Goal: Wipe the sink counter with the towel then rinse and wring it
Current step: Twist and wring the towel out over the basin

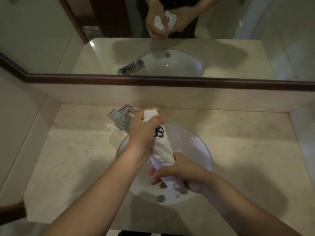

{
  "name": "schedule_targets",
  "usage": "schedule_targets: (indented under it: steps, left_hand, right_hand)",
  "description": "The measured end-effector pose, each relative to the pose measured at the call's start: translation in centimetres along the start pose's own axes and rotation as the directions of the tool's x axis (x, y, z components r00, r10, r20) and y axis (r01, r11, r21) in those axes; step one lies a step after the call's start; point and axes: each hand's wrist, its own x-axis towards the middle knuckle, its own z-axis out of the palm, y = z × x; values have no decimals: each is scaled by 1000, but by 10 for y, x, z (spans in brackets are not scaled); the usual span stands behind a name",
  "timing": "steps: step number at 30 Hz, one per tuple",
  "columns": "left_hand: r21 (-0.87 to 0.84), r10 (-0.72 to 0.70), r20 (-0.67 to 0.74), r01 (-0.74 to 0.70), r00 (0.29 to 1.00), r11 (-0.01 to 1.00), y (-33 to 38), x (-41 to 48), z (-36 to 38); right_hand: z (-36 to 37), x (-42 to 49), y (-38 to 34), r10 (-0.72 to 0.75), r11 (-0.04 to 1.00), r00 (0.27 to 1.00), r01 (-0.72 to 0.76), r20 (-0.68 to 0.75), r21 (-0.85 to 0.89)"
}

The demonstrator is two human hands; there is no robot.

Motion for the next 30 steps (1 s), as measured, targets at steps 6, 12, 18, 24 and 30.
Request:
schedule_targets:
  steps: [6,12,18,24,30]
  left_hand:
    - [0,-74,46,75,996,997,0,-8,-3]
    - [55,-40,168,32,985,998,11,-20,5]
    - [-43,89,371,-78,924,996,31,-32,16]
    - [-166,91,430,-20,898,986,33,-32,17]
    - [-278,114,462,22,879,960,31,-27,20]
  right_hand:
    - [11,-8,12,34,998,999,-33,-24,47]
    - [15,-15,16,-30,960,985,-18,168,281]
    - [5,-23,0,-95,936,913,-54,397,347]
    - [1,-23,-6,-81,940,836,-116,542,320]
    - [-6,-18,-13,-67,935,774,-171,629,310]
